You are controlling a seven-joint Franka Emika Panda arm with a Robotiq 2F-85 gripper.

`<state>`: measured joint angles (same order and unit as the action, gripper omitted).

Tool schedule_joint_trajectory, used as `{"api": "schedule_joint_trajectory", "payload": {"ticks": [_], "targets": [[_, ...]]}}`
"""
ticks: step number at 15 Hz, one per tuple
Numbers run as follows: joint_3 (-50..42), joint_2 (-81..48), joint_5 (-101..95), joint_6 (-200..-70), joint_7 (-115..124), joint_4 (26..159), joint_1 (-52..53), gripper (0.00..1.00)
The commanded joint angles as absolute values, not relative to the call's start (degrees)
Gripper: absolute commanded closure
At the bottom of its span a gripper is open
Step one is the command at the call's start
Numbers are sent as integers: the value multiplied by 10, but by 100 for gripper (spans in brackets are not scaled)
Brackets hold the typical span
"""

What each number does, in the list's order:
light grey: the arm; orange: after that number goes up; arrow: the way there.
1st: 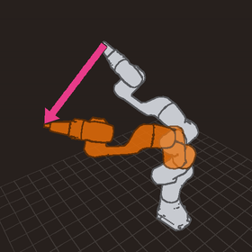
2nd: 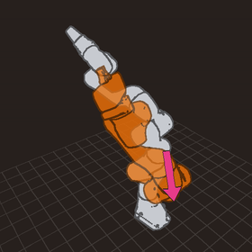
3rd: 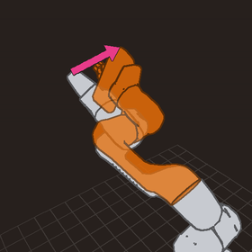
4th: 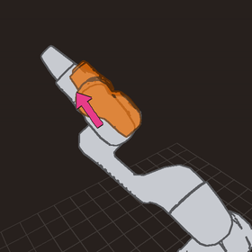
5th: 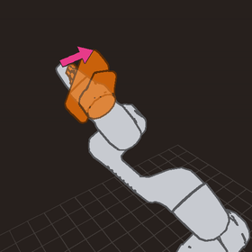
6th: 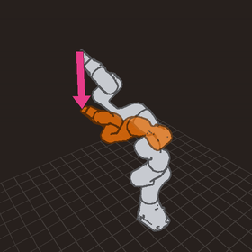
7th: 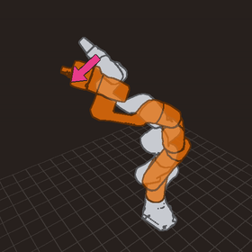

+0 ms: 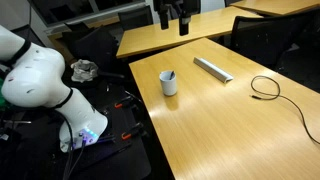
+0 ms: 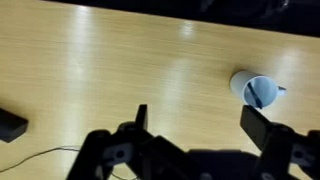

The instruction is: Pick up the pen from the mug cup and place it on the table.

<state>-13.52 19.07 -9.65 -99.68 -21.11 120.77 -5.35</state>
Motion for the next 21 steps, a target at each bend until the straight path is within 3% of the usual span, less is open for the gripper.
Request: {"api": "schedule_joint_trajectory", "payload": {"ticks": [1, 8, 21], "targets": [[-131, 190, -95, -996, -213, 1207, -59, 0], [-128, 210, -83, -1012, -220, 1238, -52, 0], [-62, 297, 19, -1233, -203, 1533, 24, 0]]}}
